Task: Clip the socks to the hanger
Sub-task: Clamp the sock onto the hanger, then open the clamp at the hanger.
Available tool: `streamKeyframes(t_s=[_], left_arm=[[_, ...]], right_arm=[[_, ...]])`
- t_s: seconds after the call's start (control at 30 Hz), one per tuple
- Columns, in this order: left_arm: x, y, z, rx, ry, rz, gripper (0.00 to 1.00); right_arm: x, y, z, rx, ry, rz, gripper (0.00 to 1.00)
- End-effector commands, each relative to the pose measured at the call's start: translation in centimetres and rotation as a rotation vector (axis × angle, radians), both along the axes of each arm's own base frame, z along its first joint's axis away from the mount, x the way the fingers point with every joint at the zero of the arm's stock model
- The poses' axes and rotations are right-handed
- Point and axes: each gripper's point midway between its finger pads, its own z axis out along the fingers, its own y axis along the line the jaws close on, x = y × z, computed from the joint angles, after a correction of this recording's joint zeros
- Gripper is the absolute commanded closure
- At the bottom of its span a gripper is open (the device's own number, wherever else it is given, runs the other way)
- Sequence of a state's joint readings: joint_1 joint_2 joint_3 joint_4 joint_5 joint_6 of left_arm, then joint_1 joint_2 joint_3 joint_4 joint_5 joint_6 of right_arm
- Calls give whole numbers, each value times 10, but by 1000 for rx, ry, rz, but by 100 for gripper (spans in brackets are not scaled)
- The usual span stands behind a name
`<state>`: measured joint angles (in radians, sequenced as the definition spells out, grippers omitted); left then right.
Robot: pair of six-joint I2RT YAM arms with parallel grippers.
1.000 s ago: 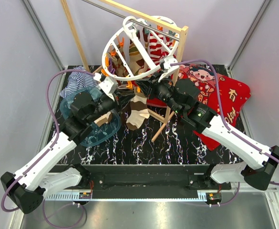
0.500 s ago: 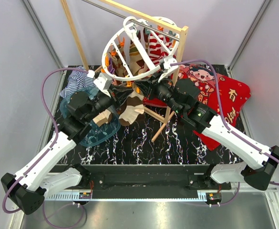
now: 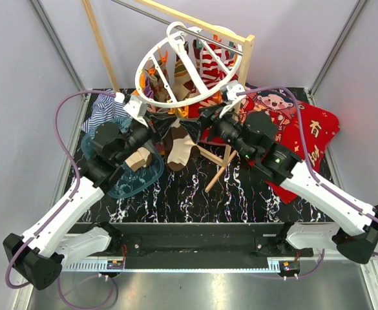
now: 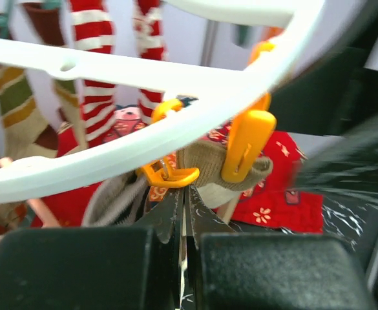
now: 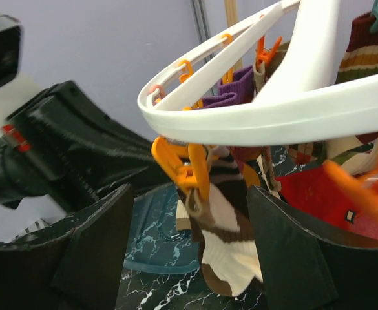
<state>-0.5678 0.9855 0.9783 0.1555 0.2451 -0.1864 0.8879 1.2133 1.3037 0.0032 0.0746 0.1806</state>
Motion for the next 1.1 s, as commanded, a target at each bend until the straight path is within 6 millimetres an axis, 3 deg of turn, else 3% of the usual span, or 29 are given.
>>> streamKeyframes(t_s=[0.0, 0.07, 0.3, 0.47, 0.7, 0.9, 1.07], left_arm=[[20, 26, 11, -53, 1, 128, 100], [27, 34, 9, -43, 16, 158, 100], [39, 51, 13, -22, 26, 220, 100], [44, 61, 14, -16, 31, 251, 100], [44, 64, 10, -8, 40, 253, 100], [43, 63, 11, -9, 39, 246, 100], [44, 64, 10, -6, 40, 247, 100]], right_arm=[[-23, -24, 33, 21, -114, 28, 21], [-27, -33, 38, 13, -152, 16, 21], [-21, -51, 28, -63, -167, -66, 21], [-8, -45, 25, -130, -205, -90, 21], [6, -21, 16, -224, -258, -40, 22], [11, -10, 26, -216, -300, -16, 22], [23, -14, 35, -184, -322, -66, 23]])
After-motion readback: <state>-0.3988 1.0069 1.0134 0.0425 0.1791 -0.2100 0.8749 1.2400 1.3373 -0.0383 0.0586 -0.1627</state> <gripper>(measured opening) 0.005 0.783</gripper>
